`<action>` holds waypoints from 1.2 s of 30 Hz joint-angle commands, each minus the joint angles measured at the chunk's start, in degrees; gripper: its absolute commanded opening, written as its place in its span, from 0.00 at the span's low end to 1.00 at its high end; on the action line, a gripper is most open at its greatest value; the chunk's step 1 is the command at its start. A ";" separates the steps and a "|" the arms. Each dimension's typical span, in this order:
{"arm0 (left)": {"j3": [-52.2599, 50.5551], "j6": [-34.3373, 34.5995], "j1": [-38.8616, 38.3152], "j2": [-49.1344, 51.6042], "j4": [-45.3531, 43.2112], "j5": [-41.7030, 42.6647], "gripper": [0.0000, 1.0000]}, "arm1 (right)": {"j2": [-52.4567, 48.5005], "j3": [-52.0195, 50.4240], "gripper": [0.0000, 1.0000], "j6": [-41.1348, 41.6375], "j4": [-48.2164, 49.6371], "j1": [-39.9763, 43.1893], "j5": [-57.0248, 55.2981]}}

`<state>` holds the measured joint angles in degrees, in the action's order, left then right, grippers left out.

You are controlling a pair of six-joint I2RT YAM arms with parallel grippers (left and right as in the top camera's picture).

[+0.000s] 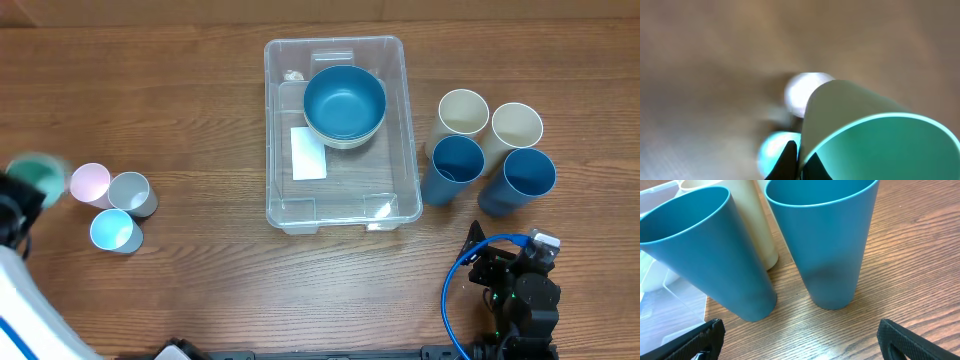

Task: Pack container
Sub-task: 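Carry the mint cup into the bin beside the bowls and release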

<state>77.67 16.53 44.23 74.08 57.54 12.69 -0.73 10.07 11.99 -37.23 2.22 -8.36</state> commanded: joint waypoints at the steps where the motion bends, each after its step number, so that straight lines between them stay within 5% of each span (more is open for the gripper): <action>1: 7.04 -3.08 -14.58 -3.13 1.38 6.54 0.04 | 0.57 -0.92 1.00 0.37 -0.28 0.15 -0.35; 9: 14.16 -4.61 -47.63 5.46 -0.35 -0.76 0.04 | 0.57 -0.92 1.00 0.37 -0.28 0.15 -0.35; 15: 23.63 -13.18 -62.93 26.27 4.17 -0.87 0.04 | 0.57 -0.92 1.00 0.37 -0.28 0.15 -0.35; 23: 25.18 -10.93 -65.44 39.34 4.37 -6.14 0.04 | 0.57 -0.92 1.00 0.37 -0.28 0.15 -0.35; 36: 25.16 -7.50 -65.24 42.25 5.03 -12.04 0.11 | 0.57 -0.92 1.00 0.37 -0.28 0.15 -0.35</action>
<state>100.88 7.75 -21.12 115.52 62.39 2.55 -0.73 10.07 11.99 -37.23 2.22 -8.36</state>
